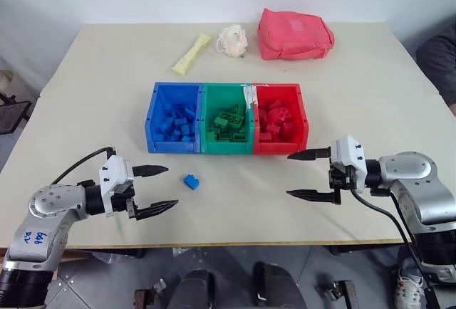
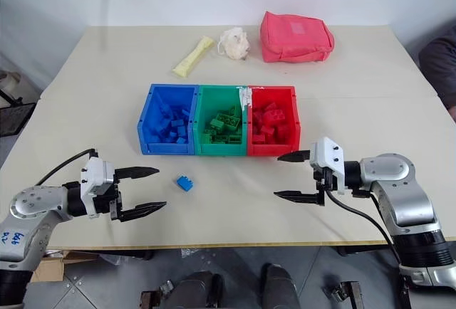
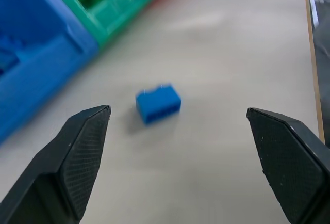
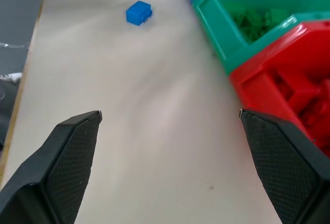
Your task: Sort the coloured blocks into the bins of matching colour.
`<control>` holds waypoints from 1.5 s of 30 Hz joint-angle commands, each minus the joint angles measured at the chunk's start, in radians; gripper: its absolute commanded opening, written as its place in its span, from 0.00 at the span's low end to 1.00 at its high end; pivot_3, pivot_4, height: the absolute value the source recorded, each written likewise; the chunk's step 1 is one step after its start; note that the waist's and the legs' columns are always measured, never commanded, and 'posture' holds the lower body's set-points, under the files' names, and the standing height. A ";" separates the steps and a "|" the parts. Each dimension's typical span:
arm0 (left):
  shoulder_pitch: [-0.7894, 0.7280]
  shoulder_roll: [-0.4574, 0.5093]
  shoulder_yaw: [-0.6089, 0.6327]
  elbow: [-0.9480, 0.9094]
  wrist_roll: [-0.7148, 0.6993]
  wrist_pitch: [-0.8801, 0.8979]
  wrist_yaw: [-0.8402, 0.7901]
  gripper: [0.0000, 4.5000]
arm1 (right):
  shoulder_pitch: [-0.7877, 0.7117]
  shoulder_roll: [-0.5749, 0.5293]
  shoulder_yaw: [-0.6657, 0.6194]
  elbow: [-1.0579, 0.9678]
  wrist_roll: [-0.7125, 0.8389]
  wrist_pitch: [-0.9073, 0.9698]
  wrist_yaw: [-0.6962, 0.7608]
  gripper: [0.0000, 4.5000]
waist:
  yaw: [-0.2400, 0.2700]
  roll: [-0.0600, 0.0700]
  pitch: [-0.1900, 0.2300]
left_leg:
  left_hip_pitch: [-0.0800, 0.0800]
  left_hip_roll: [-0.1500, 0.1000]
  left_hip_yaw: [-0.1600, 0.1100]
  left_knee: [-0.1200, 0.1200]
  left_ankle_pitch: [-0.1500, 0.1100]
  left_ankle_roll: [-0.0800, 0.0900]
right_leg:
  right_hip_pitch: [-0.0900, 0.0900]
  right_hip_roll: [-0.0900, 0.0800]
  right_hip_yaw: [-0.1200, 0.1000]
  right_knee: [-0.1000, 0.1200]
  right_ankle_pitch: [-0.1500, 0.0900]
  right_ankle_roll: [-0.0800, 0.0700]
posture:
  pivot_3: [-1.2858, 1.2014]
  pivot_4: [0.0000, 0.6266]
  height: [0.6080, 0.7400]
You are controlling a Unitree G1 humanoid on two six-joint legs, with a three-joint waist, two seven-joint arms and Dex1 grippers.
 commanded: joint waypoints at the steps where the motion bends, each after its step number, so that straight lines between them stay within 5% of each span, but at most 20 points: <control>1: -0.027 0.004 -0.006 0.010 0.009 -0.007 -0.018 1.00 | -0.005 -0.007 -0.033 -0.041 0.032 -0.016 -0.013 0.99 | 0.000 0.000 0.000 | 0.000 0.000 0.000 0.000 0.000 0.000 | 0.000 0.000 0.000 0.000 0.000 0.000 | 0.52 0.24 1.00; 22: -0.235 -0.142 -0.279 0.117 0.253 0.068 0.122 1.00 | 0.123 -0.016 -0.095 -0.163 0.074 0.004 -0.104 0.99 | 0.026 0.000 0.000 | 0.000 -0.003 0.000 0.001 0.001 0.001 | 0.001 0.003 -0.001 0.001 0.000 0.001 | 0.52 0.24 1.00; 26: -0.236 -0.134 -0.284 0.124 0.278 0.045 0.119 0.82 | 0.143 -0.018 -0.110 -0.182 0.079 0.010 -0.119 1.00 | 0.026 0.000 0.000 | 0.000 -0.003 0.000 0.001 0.001 0.002 | 0.001 0.002 -0.001 0.001 0.001 0.001 | 0.52 0.24 1.00; 33: -0.268 -0.155 -0.293 0.172 0.281 0.019 0.108 0.36 | 0.178 -0.017 -0.134 -0.219 0.106 0.027 -0.146 1.00 | 0.027 0.000 0.000 | 0.000 -0.004 0.000 0.002 0.001 0.002 | 0.002 0.002 -0.001 0.001 0.001 0.002 | 0.52 0.24 1.00; 40: -0.295 -0.185 -0.278 0.183 0.270 0.013 0.130 0.36 | 0.185 -0.014 -0.144 -0.233 0.128 0.042 -0.158 1.00 | 0.029 0.000 0.000 | 0.000 -0.004 -0.001 0.002 0.002 0.003 | 0.002 0.002 -0.001 0.001 0.001 0.002 | 0.52 0.24 1.00; 45: -0.346 -0.238 -0.154 0.114 0.211 0.062 0.262 0.36 | 0.175 0.015 -0.158 -0.232 0.178 0.069 -0.200 1.00 | 0.028 -0.001 0.000 | 0.000 -0.004 -0.001 0.002 0.002 0.003 | 0.002 0.001 -0.001 0.001 0.001 0.003 | 0.52 0.24 1.00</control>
